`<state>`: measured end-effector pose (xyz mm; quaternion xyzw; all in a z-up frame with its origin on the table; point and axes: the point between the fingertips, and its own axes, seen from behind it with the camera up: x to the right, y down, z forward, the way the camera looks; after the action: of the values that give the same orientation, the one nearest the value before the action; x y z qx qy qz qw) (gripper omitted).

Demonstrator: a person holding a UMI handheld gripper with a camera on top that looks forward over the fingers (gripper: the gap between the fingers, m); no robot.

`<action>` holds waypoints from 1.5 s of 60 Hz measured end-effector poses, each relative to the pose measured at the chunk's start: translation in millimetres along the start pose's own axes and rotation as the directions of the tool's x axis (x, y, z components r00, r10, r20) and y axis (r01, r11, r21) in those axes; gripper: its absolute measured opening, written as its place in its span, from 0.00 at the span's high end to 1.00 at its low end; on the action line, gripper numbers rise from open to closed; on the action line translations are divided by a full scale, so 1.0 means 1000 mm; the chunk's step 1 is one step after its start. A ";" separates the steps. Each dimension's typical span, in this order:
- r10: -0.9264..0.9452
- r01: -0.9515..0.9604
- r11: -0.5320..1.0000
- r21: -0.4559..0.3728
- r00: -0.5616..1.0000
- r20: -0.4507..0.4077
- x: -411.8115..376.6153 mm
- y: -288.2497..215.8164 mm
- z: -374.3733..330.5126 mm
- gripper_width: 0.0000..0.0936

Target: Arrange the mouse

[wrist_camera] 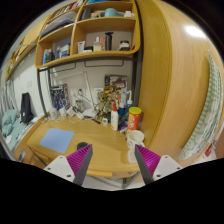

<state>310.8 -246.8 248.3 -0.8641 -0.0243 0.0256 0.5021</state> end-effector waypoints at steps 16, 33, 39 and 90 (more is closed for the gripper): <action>0.031 -0.026 0.994 -0.103 0.998 0.047 -0.070 0.079 0.058 0.10; 0.078 -0.068 0.983 -0.169 0.995 0.054 -0.181 0.140 0.165 0.08; 0.083 -0.084 0.979 -0.185 0.996 -0.014 -0.190 0.149 0.206 0.08; 0.053 -0.076 0.982 -0.172 0.990 -0.134 -0.187 0.119 0.292 0.73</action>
<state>106.0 -65.7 4.1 -0.9053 0.0342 -0.0163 0.4230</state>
